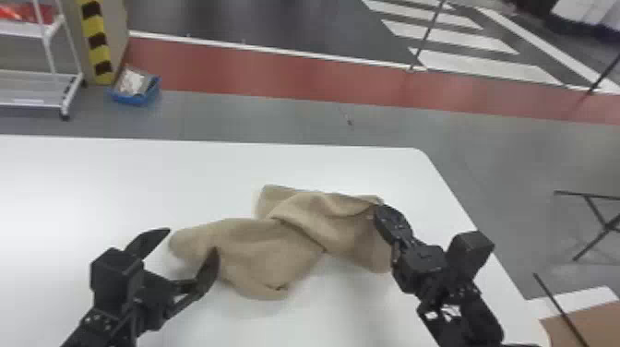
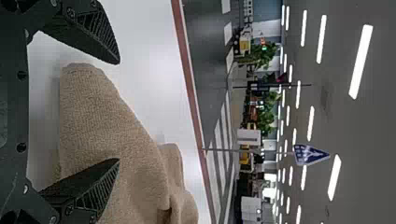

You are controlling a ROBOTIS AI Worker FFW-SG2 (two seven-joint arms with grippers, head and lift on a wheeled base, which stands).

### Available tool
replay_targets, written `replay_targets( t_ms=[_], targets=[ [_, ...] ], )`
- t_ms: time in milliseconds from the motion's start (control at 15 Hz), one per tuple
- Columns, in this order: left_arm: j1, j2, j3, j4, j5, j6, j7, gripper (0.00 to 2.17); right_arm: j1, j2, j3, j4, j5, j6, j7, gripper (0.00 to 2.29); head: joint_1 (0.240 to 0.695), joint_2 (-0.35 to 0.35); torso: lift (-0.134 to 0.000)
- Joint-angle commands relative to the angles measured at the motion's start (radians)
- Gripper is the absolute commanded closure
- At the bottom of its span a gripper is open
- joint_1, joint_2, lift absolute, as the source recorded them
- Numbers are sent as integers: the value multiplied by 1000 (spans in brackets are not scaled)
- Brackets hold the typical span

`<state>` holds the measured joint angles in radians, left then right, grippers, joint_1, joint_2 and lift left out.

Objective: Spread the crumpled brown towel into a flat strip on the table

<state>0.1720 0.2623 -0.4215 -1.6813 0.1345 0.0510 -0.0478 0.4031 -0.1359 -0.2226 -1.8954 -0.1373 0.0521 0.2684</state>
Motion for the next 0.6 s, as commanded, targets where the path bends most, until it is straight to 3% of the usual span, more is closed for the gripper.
replay_targets(
  t_ms=[0, 133, 200, 400, 533],
  targets=[
    [0, -3, 4, -2, 4, 28, -11, 194, -3, 1, 0, 12, 1, -13, 0, 1764, 695, -303, -124],
    [-8, -3, 4, -2, 4, 31, -9, 255, -4, 1, 0, 13, -1, -25, 0, 1764, 695, -305, -124],
    [-11, -5, 4, 0, 4, 37, -11, 491, -4, 1, 0, 13, -1, -25, 0, 1767, 695, -305, -124],
    [-11, -5, 6, -3, 0, 62, -17, 1612, -4, 2, -3, 16, -2, -34, 0, 1764, 695, -304, -124],
    [-9, 2, 12, -11, 0, 59, -49, 1720, -6, 1, -6, 16, -4, -34, 0, 1767, 695, -306, -124]
  ],
)
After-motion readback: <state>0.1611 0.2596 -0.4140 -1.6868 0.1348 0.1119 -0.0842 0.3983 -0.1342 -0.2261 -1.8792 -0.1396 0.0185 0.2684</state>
